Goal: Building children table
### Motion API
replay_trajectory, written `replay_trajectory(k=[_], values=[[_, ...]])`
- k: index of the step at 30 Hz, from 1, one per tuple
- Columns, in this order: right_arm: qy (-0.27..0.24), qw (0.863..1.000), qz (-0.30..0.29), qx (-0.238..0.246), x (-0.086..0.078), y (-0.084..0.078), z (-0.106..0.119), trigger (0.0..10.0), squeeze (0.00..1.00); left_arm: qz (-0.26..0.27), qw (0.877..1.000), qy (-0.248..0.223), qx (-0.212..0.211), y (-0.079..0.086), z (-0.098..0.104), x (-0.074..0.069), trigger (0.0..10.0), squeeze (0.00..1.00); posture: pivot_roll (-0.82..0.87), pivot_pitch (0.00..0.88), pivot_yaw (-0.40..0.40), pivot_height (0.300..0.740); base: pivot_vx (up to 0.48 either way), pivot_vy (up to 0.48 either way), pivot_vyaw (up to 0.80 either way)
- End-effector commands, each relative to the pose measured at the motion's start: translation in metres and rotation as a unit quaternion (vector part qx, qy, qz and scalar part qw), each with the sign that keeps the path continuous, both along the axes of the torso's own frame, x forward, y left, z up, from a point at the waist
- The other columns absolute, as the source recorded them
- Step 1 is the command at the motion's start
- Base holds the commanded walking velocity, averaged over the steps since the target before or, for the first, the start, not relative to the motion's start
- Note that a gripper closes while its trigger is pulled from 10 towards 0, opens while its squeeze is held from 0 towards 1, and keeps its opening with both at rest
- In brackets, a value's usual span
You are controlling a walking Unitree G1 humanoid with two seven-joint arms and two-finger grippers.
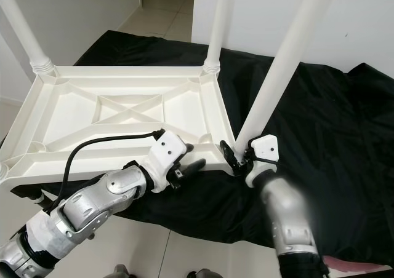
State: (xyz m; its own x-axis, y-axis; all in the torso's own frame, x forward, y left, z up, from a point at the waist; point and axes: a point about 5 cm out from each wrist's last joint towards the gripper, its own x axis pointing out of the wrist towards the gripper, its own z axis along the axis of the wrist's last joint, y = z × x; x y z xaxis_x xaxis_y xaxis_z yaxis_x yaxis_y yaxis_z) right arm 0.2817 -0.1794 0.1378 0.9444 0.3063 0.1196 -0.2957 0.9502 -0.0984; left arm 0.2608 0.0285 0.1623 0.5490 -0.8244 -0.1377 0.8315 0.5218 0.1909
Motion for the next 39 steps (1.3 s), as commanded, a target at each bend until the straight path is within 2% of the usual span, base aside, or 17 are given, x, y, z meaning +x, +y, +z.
replay_trajectory(k=[1, 3, 6, 8, 9, 10, 14, 17, 25, 30, 31, 32, 33, 39], values=[[0.02, 1.0, -0.013, 0.001, -0.003, 0.001, -0.007, 10.0, 0.0, -0.086, 0.996, 0.012, 0.01, -0.002, -0.002, -0.008, 10.0, 0.0, -0.02, 0.074, -0.062, 0.74, 0.0, 0.0, 0.0], [0.02, 1.0, -0.013, 0.001, -0.003, 0.001, -0.007, 10.0, 0.0, -0.086, 0.996, 0.012, 0.01, -0.002, -0.002, -0.008, 10.0, 0.0, -0.02, 0.074, -0.062, 0.74, 0.0, 0.0, 0.0], [0.045, 0.989, -0.14, 0.028, -0.006, 0.003, -0.014, 10.0, 0.0, -0.084, 0.996, 0.005, 0.017, 0.0, -0.002, -0.006, 10.0, 0.0, -0.01, 0.061, -0.062, 0.74, 0.0, 0.0, 0.0], [0.068, 0.965, -0.248, 0.048, -0.01, 0.007, -0.025, 10.0, 0.0, -0.083, 0.996, 0.003, 0.019, 0.001, -0.002, -0.005, 10.0, 0.0, -0.01, 0.058, -0.06, 0.74, 0.0, 0.0, 0.0], [0.068, 0.965, -0.248, 0.048, -0.01, 0.007, -0.025, 10.0, 0.0, -0.083, 0.996, 0.003, 0.019, 0.001, -0.002, -0.005, 10.0, 0.0, -0.01, 0.058, -0.06, 0.74, 0.0, 0.0, 0.0], [0.073, 0.958, -0.273, 0.056, -0.012, 0.011, -0.028, 10.0, 0.0, -0.084, 0.996, 0.002, 0.02, 0.001, -0.002, -0.005, 10.0, 0.0, -0.01, 0.058, -0.06, 0.74, 0.0, 0.0, 0.0], [0.078, 0.954, -0.283, 0.065, -0.012, 0.016, -0.03, 10.0, 0.0, -0.084, 0.996, 0.001, 0.021, 0.0, -0.002, -0.005, 10.0, 0.0, -0.01, 0.058, -0.06, 0.74, 0.0, 0.0, 0.0], [0.082, 0.958, -0.259, 0.088, -0.01, 0.034, -0.028, 10.0, 0.0, -0.085, 0.996, 0.0, 0.021, 0.001, -0.001, -0.007, 10.0, 0.0, 0.0, 0.061, -0.059, 0.74, 0.0, 0.0, 0.0], [0.09, 0.955, -0.27, 0.088, -0.011, 0.037, -0.028, 10.0, 0.0, -0.082, 0.996, -0.004, 0.025, 0.003, -0.002, -0.007, 10.0, 0.0, 0.01, 0.056, -0.059, 0.74, 0.0, 0.0, 0.0], [0.075, 0.958, -0.262, 0.089, -0.01, 0.04, -0.023, 10.0, 0.0, -0.083, 0.996, -0.007, 0.027, 0.003, -0.002, -0.008, 10.0, 0.0, 0.01, 0.053, -0.059, 0.74, 0.0, 0.0, 0.0], [0.074, 0.959, -0.256, 0.091, -0.01, 0.04, -0.022, 10.0, 0.23, -0.083, 0.996, -0.007, 0.026, 0.002, -0.002, -0.008, 10.0, 0.0, 0.01, 0.053, -0.061, 0.74, 0.0, 0.0, 0.0], [0.074, 0.959, -0.256, 0.091, -0.01, 0.04, -0.022, 10.0, 0.23, -0.083, 0.996, -0.007, 0.026, 0.002, -0.002, -0.008, 10.0, 0.0, 0.01, 0.053, -0.061, 0.74, 0.0, 0.0, 0.0], [0.074, 0.959, -0.252, 0.105, -0.01, 0.04, -0.021, 10.0, 1.0, -0.083, 0.996, -0.007, 0.026, 0.002, -0.002, -0.008, 10.0, 0.0, 0.01, 0.053, -0.061, 0.74, 0.0, 0.0, 0.0], [0.044, 0.969, -0.219, 0.101, -0.013, 0.039, -0.014, 10.0, 1.0, -0.083, 0.996, -0.009, 0.025, 0.001, -0.002, -0.007, 10.0, 0.0, 0.0, 0.053, -0.061, 0.74, 0.0, 0.0, 0.0]])
